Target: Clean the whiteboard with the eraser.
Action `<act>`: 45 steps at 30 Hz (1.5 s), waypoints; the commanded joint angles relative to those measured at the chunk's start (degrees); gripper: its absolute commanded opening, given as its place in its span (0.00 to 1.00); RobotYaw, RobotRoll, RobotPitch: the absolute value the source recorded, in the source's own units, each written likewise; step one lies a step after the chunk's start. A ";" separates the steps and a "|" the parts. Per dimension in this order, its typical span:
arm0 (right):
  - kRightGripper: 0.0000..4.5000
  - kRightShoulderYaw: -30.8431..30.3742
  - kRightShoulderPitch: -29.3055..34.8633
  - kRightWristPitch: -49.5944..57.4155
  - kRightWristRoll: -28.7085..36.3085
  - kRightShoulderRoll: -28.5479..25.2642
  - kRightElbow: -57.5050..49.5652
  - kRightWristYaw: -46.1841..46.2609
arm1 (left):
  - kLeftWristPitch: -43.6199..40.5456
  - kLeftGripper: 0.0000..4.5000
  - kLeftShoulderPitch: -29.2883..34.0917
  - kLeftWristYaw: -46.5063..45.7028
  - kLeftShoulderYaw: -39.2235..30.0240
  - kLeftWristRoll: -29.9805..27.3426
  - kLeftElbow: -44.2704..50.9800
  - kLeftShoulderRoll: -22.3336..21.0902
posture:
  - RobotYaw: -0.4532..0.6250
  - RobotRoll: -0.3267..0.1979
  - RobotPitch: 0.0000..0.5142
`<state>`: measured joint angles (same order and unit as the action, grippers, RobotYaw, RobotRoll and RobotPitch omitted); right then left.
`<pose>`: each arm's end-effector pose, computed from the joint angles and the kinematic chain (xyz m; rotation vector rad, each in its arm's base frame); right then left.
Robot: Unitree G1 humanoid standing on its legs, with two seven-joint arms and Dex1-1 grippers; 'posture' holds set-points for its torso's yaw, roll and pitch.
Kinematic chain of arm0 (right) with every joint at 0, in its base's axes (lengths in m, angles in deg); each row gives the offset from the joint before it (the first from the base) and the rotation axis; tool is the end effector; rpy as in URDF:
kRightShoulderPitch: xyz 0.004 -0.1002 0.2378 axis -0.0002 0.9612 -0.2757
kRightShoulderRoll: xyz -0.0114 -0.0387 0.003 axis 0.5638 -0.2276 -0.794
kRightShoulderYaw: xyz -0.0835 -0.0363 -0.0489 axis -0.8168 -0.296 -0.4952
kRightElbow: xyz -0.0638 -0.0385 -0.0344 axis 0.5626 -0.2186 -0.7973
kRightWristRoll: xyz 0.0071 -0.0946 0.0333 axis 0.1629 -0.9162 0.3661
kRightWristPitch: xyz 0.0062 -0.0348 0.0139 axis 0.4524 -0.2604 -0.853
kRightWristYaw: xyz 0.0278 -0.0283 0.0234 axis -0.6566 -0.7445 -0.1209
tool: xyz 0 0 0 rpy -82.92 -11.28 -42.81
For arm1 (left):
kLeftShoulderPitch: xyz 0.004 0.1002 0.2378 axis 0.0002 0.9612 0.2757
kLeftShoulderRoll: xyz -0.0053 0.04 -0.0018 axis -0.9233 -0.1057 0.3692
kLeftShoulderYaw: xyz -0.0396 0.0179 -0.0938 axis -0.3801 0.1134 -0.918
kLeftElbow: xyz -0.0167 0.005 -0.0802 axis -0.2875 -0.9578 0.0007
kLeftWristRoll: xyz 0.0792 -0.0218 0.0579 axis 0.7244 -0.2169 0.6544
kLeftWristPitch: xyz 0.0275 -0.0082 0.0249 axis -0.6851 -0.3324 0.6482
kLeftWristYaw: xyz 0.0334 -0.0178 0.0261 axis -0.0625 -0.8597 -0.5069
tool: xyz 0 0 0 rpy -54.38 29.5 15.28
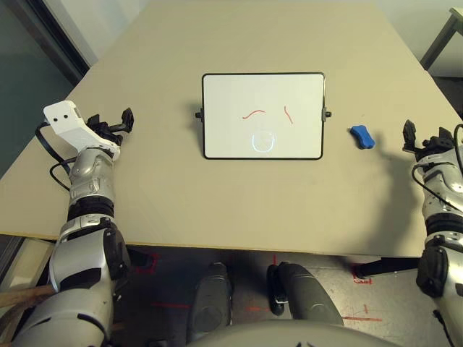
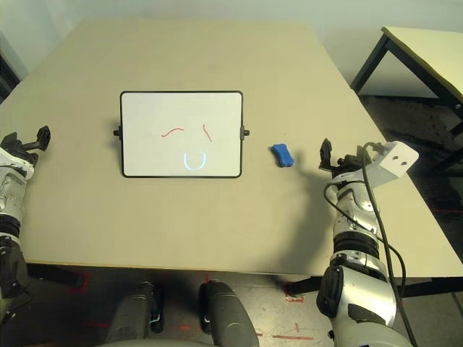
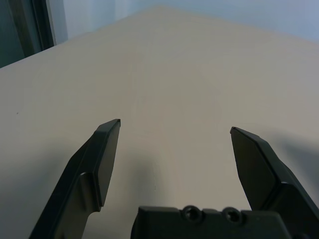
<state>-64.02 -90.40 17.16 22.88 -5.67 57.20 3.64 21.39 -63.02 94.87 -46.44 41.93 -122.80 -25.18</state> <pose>0.2754 -0.3293 0.0940 0.0403 -0.1142 -0.2828 0.2883 0.3343 0.1144 -0.0906 -0.0996 0.2356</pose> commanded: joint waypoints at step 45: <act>0.99 -9.56 9.95 29.07 0.71 4.06 -31.53 -7.38 | -32.63 1.00 -4.78 18.36 12.77 -7.61 41.56 6.77 | 0.36 0.62 0.21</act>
<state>-74.36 -81.34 46.19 23.16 -1.72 26.04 -3.63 -10.84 -67.77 112.98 -34.17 34.32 -82.14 -18.52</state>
